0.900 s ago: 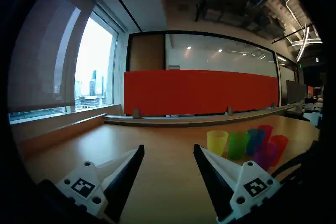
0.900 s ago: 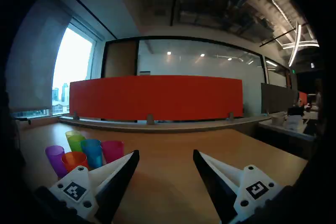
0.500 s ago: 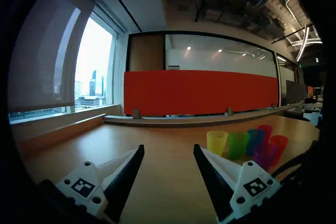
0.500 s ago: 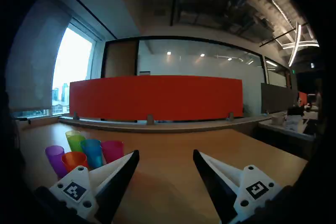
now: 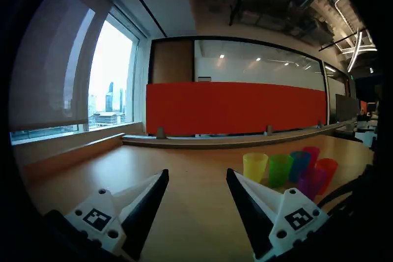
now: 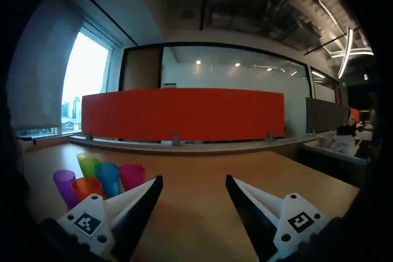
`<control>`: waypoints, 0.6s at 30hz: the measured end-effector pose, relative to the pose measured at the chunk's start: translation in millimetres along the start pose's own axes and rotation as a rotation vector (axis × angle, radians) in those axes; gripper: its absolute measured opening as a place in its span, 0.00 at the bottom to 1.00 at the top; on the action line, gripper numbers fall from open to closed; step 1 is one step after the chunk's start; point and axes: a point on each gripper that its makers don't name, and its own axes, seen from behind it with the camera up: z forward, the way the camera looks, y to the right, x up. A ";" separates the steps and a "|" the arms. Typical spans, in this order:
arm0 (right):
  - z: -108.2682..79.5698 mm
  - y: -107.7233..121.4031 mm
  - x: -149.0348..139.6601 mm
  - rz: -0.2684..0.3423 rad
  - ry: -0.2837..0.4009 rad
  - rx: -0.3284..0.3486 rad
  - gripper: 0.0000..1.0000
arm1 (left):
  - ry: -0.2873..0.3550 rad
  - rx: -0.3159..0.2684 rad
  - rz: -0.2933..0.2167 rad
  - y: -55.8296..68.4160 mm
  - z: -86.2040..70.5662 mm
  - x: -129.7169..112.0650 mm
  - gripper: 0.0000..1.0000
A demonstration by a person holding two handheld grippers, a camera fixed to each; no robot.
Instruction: Pour water
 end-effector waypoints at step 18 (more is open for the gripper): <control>12.2 -13.8 63.3 -0.016 0.007 0.068 0.99 | -0.035 -0.086 -0.013 15.5 6.8 52.5 0.87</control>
